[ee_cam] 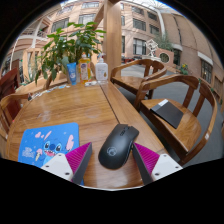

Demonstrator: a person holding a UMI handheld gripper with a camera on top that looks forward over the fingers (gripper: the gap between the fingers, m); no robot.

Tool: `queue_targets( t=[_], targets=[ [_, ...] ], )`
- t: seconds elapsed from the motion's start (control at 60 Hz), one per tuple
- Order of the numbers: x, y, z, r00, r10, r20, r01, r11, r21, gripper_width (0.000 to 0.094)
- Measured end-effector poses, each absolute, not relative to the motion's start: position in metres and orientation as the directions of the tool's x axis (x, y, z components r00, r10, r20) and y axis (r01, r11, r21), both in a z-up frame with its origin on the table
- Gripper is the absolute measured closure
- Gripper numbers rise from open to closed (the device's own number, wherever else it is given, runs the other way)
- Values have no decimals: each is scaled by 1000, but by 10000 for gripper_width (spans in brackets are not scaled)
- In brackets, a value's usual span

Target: Arrange mouse

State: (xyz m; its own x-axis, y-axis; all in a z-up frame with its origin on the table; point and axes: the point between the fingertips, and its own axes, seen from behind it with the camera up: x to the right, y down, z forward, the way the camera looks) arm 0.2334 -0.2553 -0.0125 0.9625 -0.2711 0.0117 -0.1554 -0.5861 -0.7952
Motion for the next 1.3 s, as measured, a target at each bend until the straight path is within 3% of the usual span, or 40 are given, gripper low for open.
queue_targets(
  t=[0.15,0.25,0.35,0.533,0.65,0.75,0.9,1.0,1.083,1.3],
  targets=[
    [229,-228,-13,970,-242,18,-131,-582,-802,101],
    [224,-212,-13,976,-216,22,-111,-585,-803,218],
    [218,-205,-12,984,-177,21,-87,-583,-808,426],
    [217,-205,-13,987,-160,28,-72,-588,-805,545],
    [225,-206,-3,981,-188,53,-66,-576,-815,572],
    [229,-206,36,977,-212,36,-79,-512,-855,571],
    [205,-209,141,985,-171,34,-30,-358,-933,570],
    [154,-215,175,995,-93,41,12,-292,-956,572],
    [104,-218,165,1000,3,16,16,-330,-944,574],
    [29,-238,34,995,86,-55,2,-554,-832,572]
  ],
)
